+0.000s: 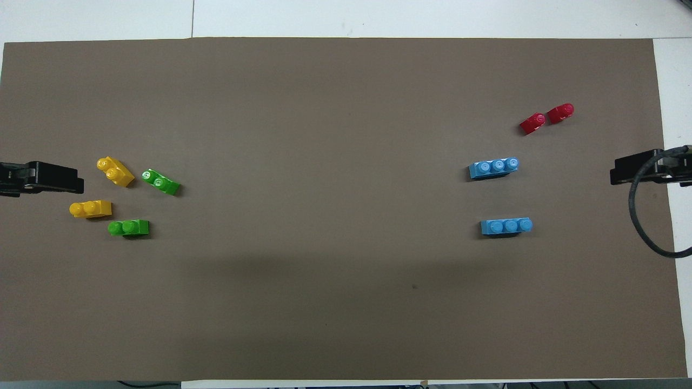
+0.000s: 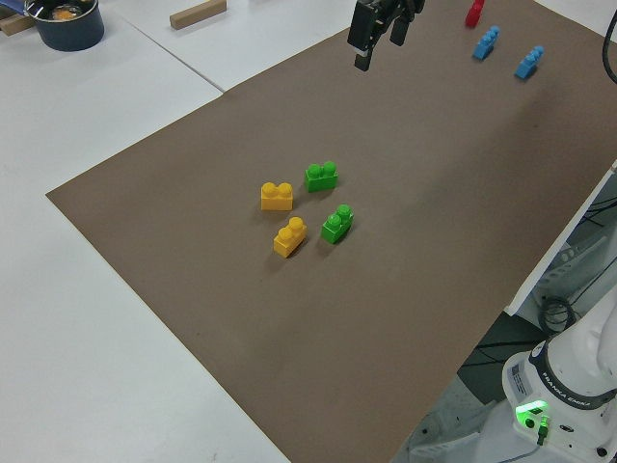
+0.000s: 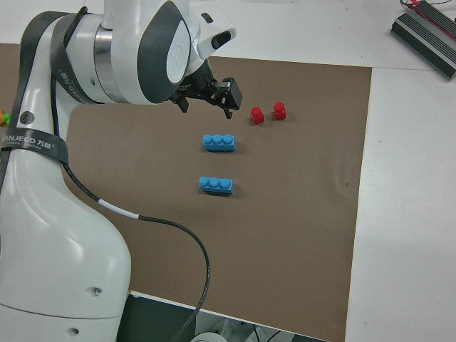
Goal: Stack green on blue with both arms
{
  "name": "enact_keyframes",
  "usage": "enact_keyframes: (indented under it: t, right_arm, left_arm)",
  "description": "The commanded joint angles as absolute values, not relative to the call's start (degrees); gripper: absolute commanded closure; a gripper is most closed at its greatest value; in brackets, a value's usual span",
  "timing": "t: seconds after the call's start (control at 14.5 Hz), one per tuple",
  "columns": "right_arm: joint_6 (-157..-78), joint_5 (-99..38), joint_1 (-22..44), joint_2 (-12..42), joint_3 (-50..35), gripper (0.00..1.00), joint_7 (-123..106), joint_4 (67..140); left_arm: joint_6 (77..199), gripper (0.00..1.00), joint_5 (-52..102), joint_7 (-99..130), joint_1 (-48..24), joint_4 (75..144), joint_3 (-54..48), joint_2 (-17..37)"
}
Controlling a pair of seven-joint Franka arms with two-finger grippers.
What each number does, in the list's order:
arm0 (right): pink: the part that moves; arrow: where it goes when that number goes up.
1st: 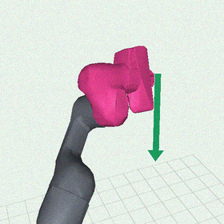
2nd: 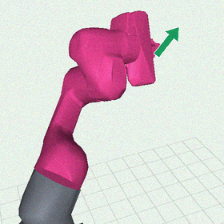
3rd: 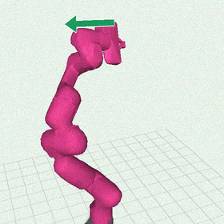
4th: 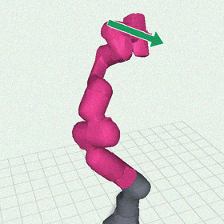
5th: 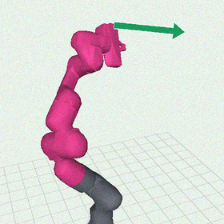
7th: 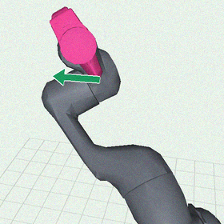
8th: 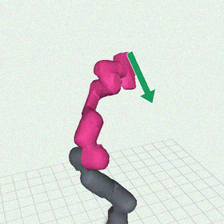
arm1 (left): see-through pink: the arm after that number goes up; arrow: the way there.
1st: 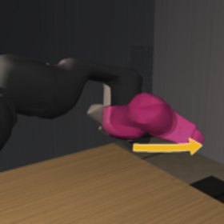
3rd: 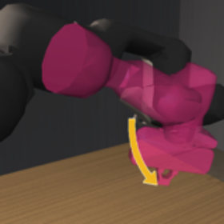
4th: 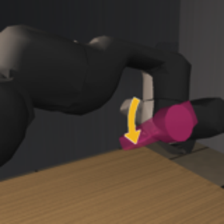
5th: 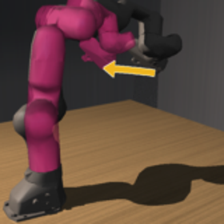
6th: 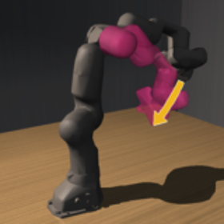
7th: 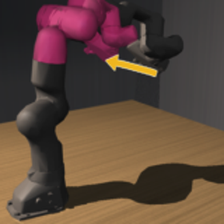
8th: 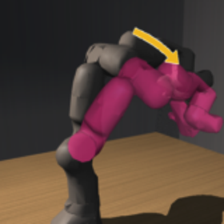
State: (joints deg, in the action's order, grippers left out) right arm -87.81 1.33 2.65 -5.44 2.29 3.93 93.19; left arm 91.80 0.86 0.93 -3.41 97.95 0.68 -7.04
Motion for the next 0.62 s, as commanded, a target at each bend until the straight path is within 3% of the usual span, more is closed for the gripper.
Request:
enact_keyframes:
  t: [0.0, 0.55]
  right_arm:
    - [-88.59, 1.41, 2.37, -6.94, 2.02, 0.0, 3.69, 95.1]
    - [-88.95, 1.41, 2.37, -7.03, 2.02, 0.0, 4.22, 95.19]
  left_arm:
    - [91.41, 0.0, 0.88, 0.53, -2.55, 97.74, 0.09, -7.65]
    - [91.84, 0.0, 0.88, 0.35, -2.55, 97.74, 0.35, -7.73]
